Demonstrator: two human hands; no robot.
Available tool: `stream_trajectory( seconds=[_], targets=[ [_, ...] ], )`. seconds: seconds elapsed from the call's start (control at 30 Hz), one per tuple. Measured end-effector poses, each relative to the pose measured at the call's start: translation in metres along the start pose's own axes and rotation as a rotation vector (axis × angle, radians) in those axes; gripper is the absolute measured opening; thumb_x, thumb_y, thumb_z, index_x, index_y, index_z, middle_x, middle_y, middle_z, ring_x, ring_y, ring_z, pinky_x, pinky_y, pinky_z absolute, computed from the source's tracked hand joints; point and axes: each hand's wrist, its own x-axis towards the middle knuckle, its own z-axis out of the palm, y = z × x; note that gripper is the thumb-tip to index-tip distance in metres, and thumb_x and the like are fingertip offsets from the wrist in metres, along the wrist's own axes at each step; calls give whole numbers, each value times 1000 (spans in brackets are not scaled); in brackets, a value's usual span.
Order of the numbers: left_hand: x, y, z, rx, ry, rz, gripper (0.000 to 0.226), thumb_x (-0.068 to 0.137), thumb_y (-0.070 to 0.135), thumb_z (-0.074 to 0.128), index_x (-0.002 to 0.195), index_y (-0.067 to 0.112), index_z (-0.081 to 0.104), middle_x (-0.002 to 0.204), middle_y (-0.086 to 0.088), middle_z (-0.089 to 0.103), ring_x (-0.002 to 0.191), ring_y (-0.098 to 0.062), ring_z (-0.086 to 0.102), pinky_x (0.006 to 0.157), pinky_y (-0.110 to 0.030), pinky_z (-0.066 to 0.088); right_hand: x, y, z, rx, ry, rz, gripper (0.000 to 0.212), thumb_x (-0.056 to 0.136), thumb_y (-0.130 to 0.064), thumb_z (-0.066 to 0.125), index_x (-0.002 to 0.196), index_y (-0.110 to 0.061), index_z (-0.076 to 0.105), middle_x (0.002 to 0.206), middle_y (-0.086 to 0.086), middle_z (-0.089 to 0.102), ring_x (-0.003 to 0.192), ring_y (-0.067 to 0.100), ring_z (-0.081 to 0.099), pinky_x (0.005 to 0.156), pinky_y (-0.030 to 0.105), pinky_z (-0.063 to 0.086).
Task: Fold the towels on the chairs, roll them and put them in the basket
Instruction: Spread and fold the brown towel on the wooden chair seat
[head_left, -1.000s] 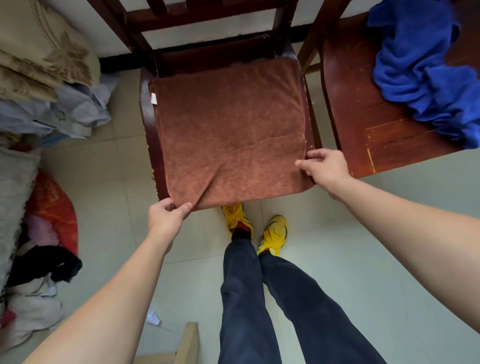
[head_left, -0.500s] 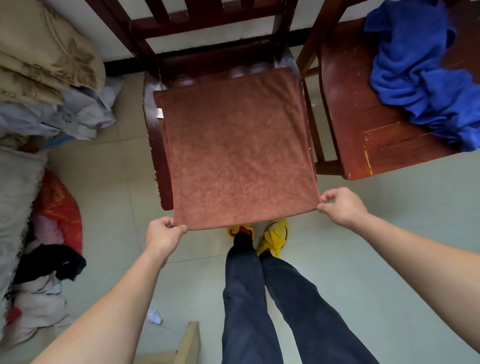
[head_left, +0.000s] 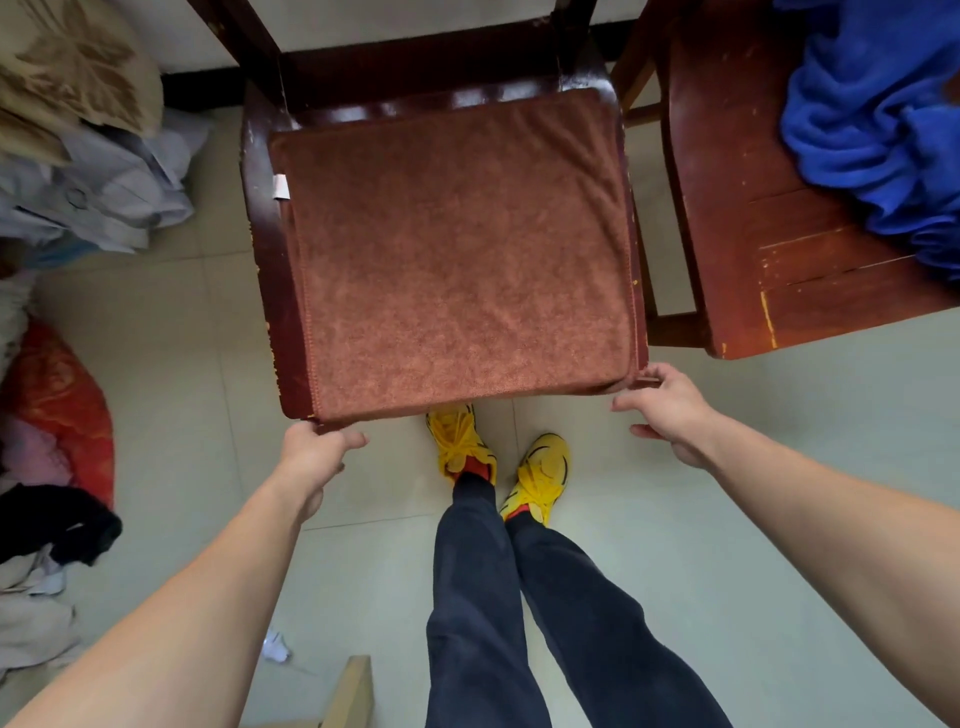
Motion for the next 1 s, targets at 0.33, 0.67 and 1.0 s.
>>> stream_trajectory(
  seconds=[0.33,0.67,1.0],
  targets=[
    [7,-7,9,-573,-118,-143,25,88,-5,52,95,19,53,90,3,60,103,-15,53,101,-42,41,1,12,5,94,-221,84,28,77,-18,78,101,-19,65,112,-1,70,110,13,61,79,34,53],
    [6,-9,5,-494,-76,-71,27,83,-6,58,92,19,53,88,0,63,83,-12,60,80,-32,47,-18,29,-9,125,17,-48,31,76,2,72,79,-22,52,90,5,71,78,11,69,62,27,48],
    [19,-12,-1,-349,-12,19,35,78,-9,62,104,12,54,94,-3,64,88,-14,62,76,-31,49,2,11,17,370,-4,-37,35,76,5,68,89,-25,55,104,0,68,103,12,63,72,33,52]
  ],
)
